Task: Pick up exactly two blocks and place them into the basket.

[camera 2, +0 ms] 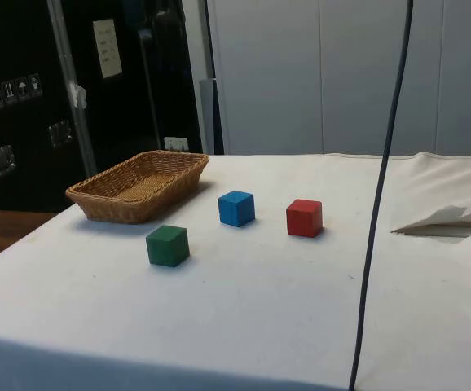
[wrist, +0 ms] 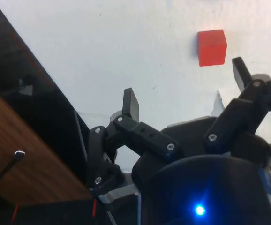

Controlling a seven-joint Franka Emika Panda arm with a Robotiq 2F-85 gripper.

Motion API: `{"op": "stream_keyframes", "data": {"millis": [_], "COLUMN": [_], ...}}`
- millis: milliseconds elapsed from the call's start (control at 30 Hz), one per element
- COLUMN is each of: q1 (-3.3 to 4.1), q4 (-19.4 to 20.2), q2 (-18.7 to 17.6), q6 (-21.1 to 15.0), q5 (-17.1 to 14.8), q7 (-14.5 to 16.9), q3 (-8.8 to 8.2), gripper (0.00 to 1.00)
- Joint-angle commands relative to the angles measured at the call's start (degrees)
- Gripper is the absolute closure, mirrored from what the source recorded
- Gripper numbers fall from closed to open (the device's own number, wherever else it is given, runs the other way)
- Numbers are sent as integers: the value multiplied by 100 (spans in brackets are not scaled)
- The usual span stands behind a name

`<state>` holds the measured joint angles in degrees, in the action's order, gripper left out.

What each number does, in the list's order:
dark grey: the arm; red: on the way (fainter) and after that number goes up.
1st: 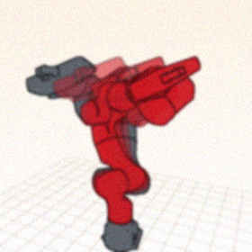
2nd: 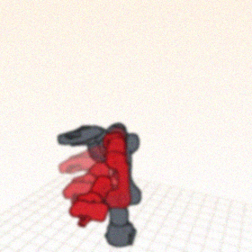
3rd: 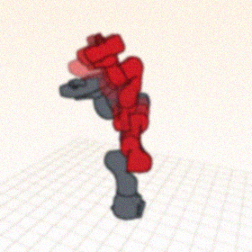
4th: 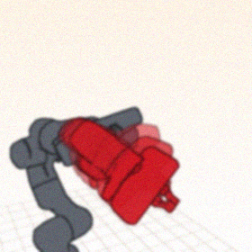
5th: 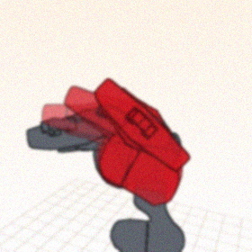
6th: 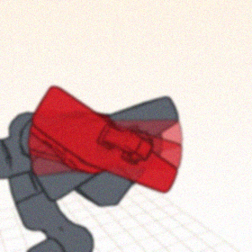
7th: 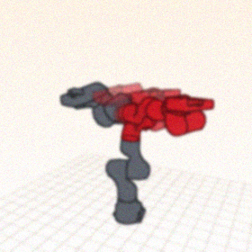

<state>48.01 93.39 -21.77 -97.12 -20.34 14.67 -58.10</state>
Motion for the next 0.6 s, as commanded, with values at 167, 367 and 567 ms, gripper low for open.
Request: {"op": "stream_keyframes", "data": {"millis": [167,367,567], "q1": [149,172,63], "q4": [212,384,395], "q2": [92,115,0], "q6": [-281,-550,-636], "q5": [109,143,34], "q7": [-57,-80,-63], "q3": [-40,-11,80], "gripper": [0,0,0]}}
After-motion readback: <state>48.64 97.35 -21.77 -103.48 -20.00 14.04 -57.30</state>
